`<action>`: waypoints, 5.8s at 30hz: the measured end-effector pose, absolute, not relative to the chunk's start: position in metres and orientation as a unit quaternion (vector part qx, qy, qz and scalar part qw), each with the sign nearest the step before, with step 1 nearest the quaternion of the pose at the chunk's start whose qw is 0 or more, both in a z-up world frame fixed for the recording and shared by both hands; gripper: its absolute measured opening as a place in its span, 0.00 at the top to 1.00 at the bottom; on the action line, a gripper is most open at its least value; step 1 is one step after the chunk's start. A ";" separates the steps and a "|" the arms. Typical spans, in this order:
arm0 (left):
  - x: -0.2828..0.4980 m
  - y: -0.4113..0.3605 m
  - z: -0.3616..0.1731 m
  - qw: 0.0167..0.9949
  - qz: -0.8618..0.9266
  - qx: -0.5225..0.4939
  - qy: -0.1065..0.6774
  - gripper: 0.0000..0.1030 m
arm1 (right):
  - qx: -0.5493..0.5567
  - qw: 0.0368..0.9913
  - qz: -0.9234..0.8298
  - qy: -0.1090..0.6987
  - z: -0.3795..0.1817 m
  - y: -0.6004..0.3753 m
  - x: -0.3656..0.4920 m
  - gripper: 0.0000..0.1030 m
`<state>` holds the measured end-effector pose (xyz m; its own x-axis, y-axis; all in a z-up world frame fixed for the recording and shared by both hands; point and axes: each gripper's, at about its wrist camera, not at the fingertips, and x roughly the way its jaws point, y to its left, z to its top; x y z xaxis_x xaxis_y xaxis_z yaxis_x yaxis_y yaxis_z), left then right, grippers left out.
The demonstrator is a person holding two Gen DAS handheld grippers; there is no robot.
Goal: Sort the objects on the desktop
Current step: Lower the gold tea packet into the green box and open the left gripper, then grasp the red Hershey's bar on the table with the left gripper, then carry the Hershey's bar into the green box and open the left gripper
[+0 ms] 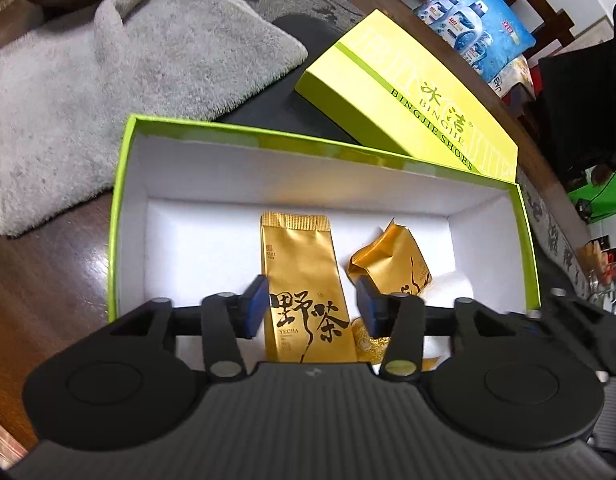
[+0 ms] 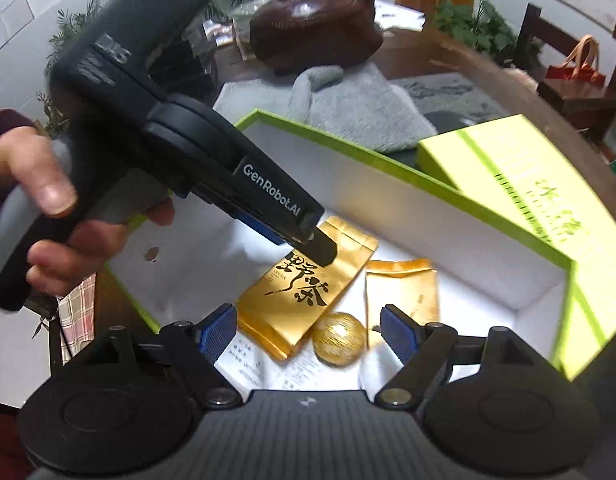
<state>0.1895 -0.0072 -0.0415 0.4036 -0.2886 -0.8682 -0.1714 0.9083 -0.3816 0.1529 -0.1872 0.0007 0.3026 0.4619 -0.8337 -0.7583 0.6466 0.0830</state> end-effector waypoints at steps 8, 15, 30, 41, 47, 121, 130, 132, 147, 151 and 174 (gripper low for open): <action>0.166 -0.023 0.005 0.855 -0.044 -0.150 0.495 0.33 | -0.161 0.821 0.397 0.377 0.040 -0.249 0.096 0.22; 0.128 -0.039 0.031 0.873 -0.069 -0.128 0.466 0.31 | -0.160 0.813 0.405 0.385 0.032 -0.294 0.036 0.24; 0.064 -0.082 0.011 0.858 -0.117 -0.100 0.490 0.23 | -0.169 0.776 0.397 0.459 -0.059 -0.289 0.015 0.28; 0.041 -0.112 -0.019 0.842 -0.144 -0.078 0.514 0.23 | -0.172 0.775 0.410 0.448 -0.045 -0.299 -0.001 0.30; 0.048 -0.130 -0.034 0.836 -0.162 -0.084 0.518 0.24 | -0.150 0.812 0.340 0.451 -0.047 -0.320 0.028 0.45; 0.085 -0.200 -0.040 0.771 -0.200 -0.200 0.571 0.32 | -0.198 0.802 0.387 0.410 -0.031 -0.357 -0.002 0.75; 0.088 -0.170 0.031 0.825 -0.170 -0.204 0.499 0.31 | -0.266 0.797 0.427 0.333 0.035 -0.331 0.023 0.75; 0.093 -0.158 0.042 0.833 -0.162 -0.207 0.487 0.31 | -0.278 0.797 0.432 0.318 0.045 -0.321 0.029 0.75; 0.165 -0.050 0.021 0.829 -0.126 -0.233 0.492 0.31 | -0.307 0.775 0.443 0.329 0.027 -0.197 0.130 0.75; 0.180 -0.033 0.003 0.816 -0.129 -0.246 0.507 0.31 | -0.307 0.764 0.442 0.356 0.007 -0.174 0.156 0.75; 0.158 -0.017 0.004 0.858 -0.072 -0.185 0.473 0.18 | -0.262 0.780 0.427 0.376 -0.016 -0.178 0.165 0.62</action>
